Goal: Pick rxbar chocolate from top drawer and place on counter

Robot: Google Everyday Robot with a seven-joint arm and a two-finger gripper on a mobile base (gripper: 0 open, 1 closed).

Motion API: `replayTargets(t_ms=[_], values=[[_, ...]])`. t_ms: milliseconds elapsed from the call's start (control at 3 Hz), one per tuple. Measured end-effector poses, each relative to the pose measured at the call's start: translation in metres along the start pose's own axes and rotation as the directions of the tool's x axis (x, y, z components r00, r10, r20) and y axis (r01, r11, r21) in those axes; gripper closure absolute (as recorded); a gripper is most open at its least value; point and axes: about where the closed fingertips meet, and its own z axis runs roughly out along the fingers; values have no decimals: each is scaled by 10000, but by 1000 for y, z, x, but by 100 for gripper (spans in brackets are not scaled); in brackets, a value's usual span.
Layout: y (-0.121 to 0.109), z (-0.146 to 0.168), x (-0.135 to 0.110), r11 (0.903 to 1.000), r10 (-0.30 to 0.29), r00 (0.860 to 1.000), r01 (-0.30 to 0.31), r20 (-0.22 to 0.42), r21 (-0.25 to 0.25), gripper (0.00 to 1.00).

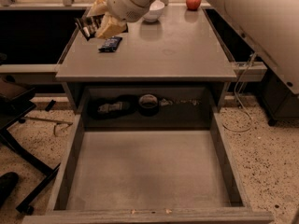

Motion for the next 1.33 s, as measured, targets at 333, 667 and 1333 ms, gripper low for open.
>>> replayTargets(t_ms=[333, 667, 1333], values=[[2, 3, 27, 9981, 600, 9950, -607, -795, -71, 100], [15, 2, 94, 9821, 1840, 9542, -1883, -2359, 45, 100], [37, 12, 186, 9363, 3311, 8479, -3497, -4140, 328, 100]])
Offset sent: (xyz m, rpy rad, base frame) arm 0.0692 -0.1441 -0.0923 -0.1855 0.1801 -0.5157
